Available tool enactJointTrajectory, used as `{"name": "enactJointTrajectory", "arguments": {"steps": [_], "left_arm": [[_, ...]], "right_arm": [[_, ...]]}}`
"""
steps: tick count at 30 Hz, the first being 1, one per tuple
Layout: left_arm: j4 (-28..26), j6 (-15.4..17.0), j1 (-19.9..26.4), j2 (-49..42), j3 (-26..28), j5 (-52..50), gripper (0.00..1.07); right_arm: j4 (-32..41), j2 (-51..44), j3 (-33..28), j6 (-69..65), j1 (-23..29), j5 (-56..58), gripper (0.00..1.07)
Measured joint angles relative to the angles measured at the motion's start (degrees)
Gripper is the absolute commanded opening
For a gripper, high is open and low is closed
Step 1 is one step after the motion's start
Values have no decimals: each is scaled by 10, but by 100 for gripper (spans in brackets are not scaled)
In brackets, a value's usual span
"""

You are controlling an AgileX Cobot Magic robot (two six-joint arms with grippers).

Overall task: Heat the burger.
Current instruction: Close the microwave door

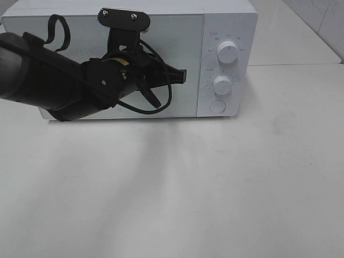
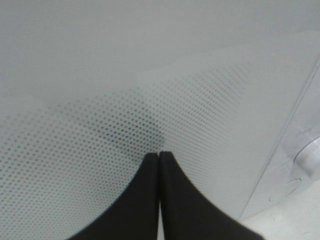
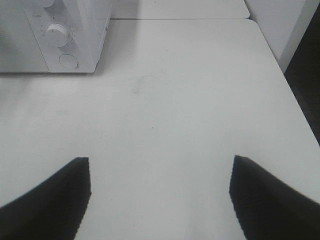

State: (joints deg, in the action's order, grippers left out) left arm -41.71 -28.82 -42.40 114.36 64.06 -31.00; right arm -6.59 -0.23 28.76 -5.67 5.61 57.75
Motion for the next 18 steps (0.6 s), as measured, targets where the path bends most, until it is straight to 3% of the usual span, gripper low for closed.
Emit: {"name": "enactJointTrajectory", "arguments": {"steps": [10,12,13,14,15,16,17,18], "left_arm": [[-10,-21,-27,-54,-42,1,0],[-30,-22,-33,-81,-73,76,15],[-30,-22,-33,-81,-73,76,15],[-37,-22,-33,-86,-78,93,40],[-45,-22,-33,-90,-84,115,58],[-45,-22,-33,-90,-84,115,58],[-62,-22,-33,-97,-92,153,93],[-62,-22,-33,-97,-92,153,93]], "right_arm": [[0,0,0,0,0,0,75],[0,0,0,0,0,0,75],[0,0,0,0,0,0,75],[0,0,0,0,0,0,75],[0,0,0,0,0,0,75],[0,0,0,0,0,0,75],[0,0,0,0,0,0,75],[0,0,0,0,0,0,75]]}}
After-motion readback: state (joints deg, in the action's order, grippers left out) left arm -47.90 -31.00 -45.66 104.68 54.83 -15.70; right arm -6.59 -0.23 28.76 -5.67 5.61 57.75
